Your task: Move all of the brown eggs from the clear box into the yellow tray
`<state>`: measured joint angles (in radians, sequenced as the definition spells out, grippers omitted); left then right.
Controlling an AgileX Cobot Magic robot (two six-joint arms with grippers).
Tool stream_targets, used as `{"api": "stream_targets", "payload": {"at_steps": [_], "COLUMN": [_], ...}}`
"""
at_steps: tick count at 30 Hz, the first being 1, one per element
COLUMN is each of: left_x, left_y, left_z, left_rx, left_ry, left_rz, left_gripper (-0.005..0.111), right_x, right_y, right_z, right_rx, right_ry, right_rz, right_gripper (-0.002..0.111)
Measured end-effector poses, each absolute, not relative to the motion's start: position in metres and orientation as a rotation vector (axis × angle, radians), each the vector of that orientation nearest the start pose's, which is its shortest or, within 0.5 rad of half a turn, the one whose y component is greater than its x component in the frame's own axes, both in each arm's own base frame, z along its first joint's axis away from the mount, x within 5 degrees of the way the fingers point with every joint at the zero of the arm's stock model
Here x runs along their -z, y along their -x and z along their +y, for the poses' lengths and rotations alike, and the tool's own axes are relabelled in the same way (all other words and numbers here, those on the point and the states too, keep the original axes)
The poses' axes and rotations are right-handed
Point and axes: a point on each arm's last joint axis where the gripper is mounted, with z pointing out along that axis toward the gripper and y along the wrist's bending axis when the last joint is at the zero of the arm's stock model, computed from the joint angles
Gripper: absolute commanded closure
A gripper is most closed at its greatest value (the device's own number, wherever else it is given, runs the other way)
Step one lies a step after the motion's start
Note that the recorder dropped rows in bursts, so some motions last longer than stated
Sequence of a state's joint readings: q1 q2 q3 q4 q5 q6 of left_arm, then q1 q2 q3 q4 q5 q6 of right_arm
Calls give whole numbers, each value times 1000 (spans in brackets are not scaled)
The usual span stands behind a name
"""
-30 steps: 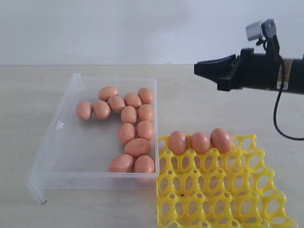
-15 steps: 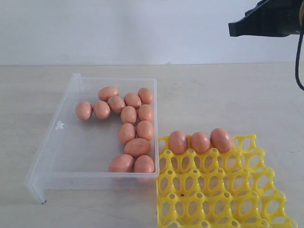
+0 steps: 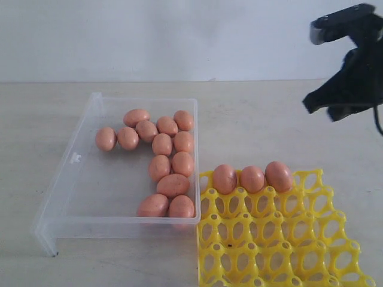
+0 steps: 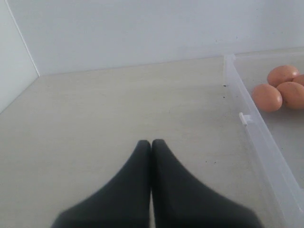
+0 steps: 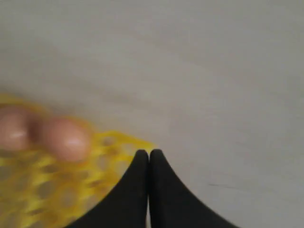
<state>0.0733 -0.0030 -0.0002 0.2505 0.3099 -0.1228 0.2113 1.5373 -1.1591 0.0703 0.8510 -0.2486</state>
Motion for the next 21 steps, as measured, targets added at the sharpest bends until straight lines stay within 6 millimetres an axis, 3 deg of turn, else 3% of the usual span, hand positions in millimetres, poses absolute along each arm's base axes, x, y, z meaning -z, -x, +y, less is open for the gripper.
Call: {"api": "stream_targets", "payload": {"at_steps": [2, 6, 12, 21], "left_x": [-186, -186, -186, -186], "left_y": [-53, -53, -53, -53], "left_z": [11, 11, 11, 11], "left_rx": [-204, -204, -204, -204], "left_ry": [16, 16, 16, 16], "left_rz": [1785, 1785, 1785, 1785], "left_gripper": [111, 111, 111, 111], "right_x": [-269, -250, -229, -207], "right_y": [-299, -294, -277, -278], "right_z": [88, 106, 106, 109], "right_rx": [-259, -378, -456, -523], "right_ry": [662, 780, 848, 854], "right_rz": [2684, 2770, 3029, 3083], "right_gripper": [109, 109, 109, 109]}}
